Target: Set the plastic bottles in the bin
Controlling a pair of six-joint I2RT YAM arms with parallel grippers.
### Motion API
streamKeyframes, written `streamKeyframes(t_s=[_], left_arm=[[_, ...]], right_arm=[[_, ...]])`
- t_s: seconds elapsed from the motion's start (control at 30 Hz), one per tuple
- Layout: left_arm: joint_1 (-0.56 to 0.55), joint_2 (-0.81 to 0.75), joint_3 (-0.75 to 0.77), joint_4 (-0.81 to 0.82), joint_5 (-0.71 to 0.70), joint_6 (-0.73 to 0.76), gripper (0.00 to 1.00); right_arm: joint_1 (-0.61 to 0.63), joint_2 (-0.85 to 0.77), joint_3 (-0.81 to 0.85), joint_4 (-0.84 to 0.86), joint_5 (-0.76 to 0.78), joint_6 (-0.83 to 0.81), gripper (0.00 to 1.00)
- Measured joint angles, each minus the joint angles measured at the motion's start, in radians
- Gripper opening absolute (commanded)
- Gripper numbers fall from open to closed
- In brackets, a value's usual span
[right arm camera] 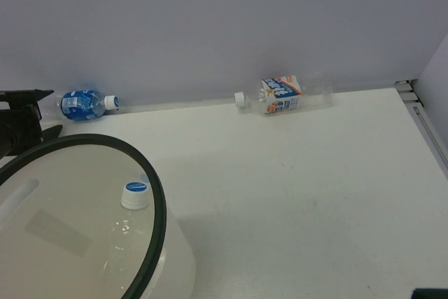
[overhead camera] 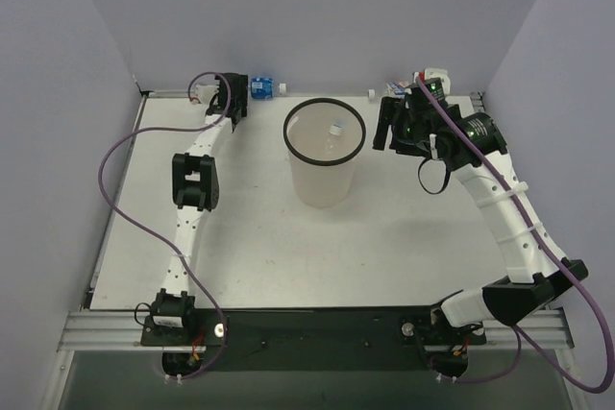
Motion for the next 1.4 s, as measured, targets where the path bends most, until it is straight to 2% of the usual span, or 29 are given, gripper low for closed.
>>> streamKeyframes(t_s=[0.5, 0.6, 0.63, 0.7, 0.8, 1.0, 1.4], left_arm=[[0.007, 0.130, 0.069, 0.294, -0.043, -0.038, 0.84], [0.012, 0.130, 0.060, 0.339, -0.043, -0.042, 0.71], [0.014, 0.130, 0.059, 0.348, -0.043, -0.043, 0.53], [0.017, 0.130, 0.059, 0.365, -0.036, -0.046, 0.40], [0.019, 0.129, 0.043, 0.401, -0.022, -0.043, 0.37], [0.025, 0.104, -0.095, 0.501, 0.002, -0.057, 0.36], [0.060, -0.257, -0.616, 0.650, 0.126, 0.039, 0.32]], right_arm=[[0.000, 0.043, 0.062, -0.024, 0.007, -0.004, 0.71], [0.000, 0.050, 0.064, -0.030, 0.007, -0.005, 0.72], [0.000, 0.053, 0.066, -0.034, 0.008, -0.005, 0.72], [0.000, 0.061, 0.074, -0.037, 0.007, -0.008, 0.72], [0.000, 0.063, 0.077, -0.039, 0.007, -0.012, 0.72], [0.000, 0.064, 0.080, -0.042, 0.007, -0.020, 0.72], [0.000, 0.063, 0.080, -0.035, 0.005, -0.027, 0.72]])
